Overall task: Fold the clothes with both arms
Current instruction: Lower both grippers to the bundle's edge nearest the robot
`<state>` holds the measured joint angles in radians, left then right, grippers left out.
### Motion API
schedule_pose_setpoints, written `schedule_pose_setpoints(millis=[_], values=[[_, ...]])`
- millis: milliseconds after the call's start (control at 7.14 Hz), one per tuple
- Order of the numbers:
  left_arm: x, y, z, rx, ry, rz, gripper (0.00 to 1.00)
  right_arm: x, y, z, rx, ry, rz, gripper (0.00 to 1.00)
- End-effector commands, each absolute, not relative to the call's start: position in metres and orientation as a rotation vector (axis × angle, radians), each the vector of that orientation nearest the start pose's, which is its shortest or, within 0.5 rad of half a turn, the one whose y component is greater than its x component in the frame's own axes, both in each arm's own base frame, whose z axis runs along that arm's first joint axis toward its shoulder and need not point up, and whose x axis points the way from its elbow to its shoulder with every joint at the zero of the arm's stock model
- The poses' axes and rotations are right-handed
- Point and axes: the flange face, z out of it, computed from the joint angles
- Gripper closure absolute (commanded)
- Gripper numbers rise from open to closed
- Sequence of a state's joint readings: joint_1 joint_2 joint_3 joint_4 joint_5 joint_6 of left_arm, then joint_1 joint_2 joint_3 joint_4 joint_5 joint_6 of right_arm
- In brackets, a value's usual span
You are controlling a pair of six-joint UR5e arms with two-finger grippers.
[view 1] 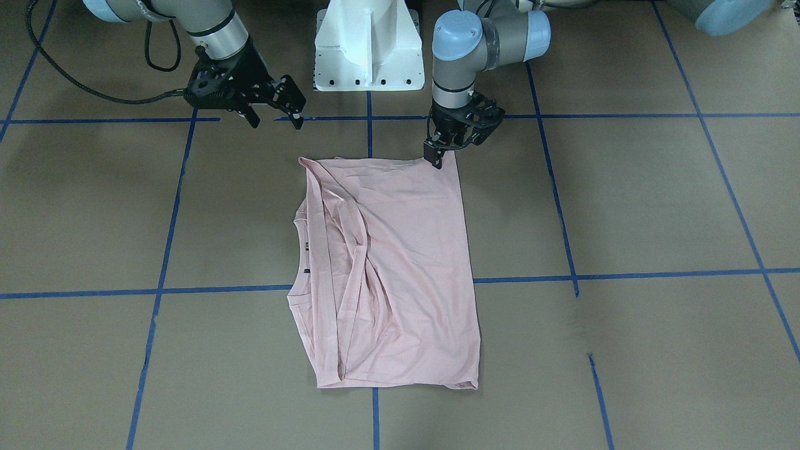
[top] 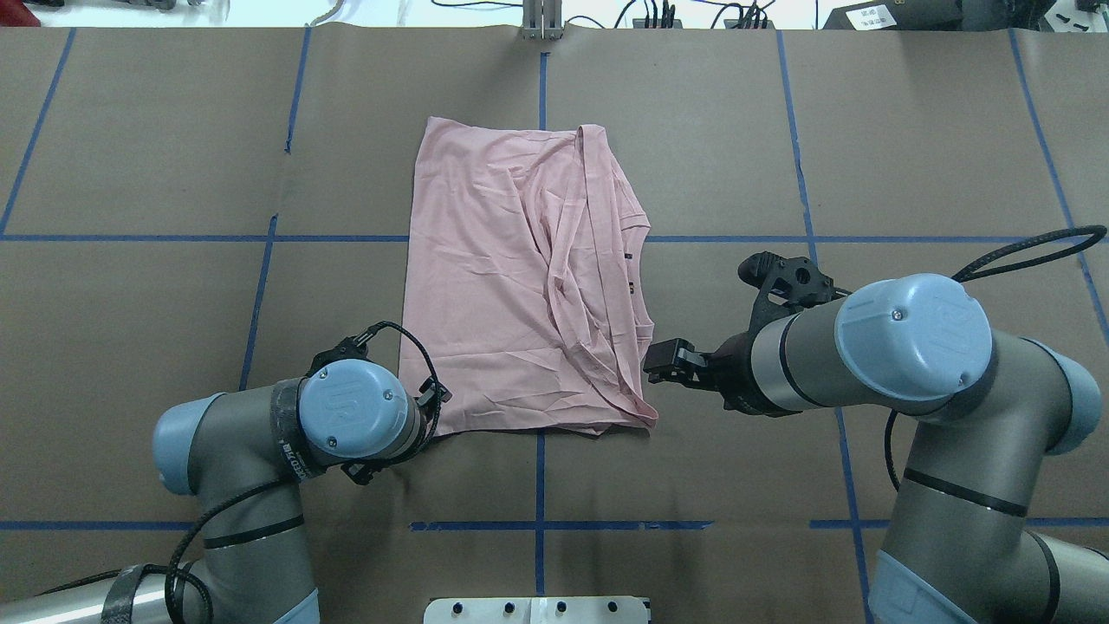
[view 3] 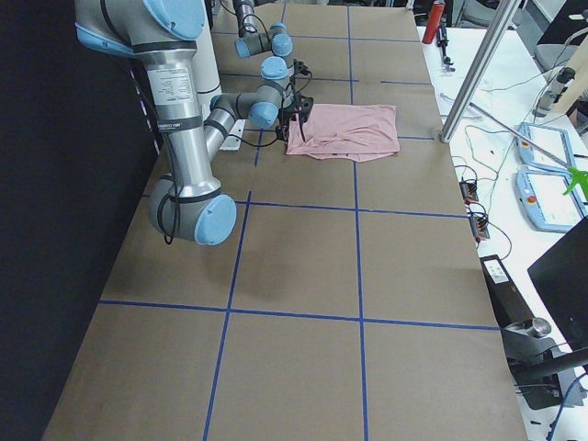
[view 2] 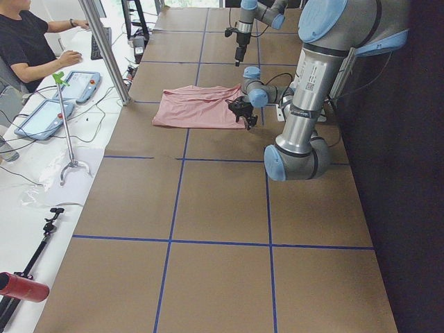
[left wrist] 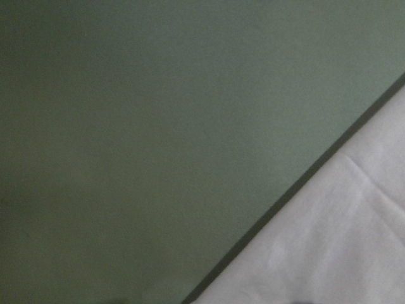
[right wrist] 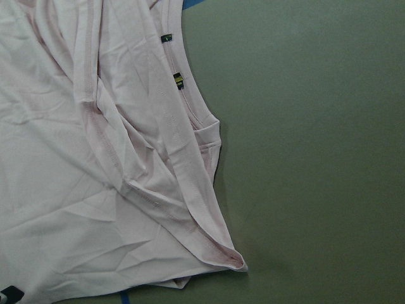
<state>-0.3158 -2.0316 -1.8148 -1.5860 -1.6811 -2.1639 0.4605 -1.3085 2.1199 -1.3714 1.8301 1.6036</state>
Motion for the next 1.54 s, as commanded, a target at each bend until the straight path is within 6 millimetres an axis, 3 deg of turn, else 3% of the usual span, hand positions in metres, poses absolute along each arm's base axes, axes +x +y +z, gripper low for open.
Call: schedule_pose_setpoints(millis=[0, 420, 980, 1120, 1401], values=[[0.560, -0.309, 0.296, -0.213, 0.721, -0.820, 1.00, -0.412, -0.326, 0.255, -0.016, -1.038, 0.319, 0.00], [0.545, -0.303, 0.273, -0.221, 0.768, -0.794, 1.00, -0.412, -0.326, 0.255, -0.016, -1.038, 0.319, 0.00], [0.545, -0.303, 0.270, -0.224, 0.774, -0.790, 1.00, -0.415, -0.327, 0.258, -0.022, -1.031, 0.325, 0.00], [0.545, -0.303, 0.270, -0.224, 0.776, -0.791, 1.00, -0.427, -0.330, 0.263, -0.057, -1.014, 0.389, 0.00], [0.544, -0.304, 0.269, -0.224, 0.779, -0.792, 1.00, -0.505, -0.367, 0.246, -0.109, -0.932, 0.583, 0.00]])
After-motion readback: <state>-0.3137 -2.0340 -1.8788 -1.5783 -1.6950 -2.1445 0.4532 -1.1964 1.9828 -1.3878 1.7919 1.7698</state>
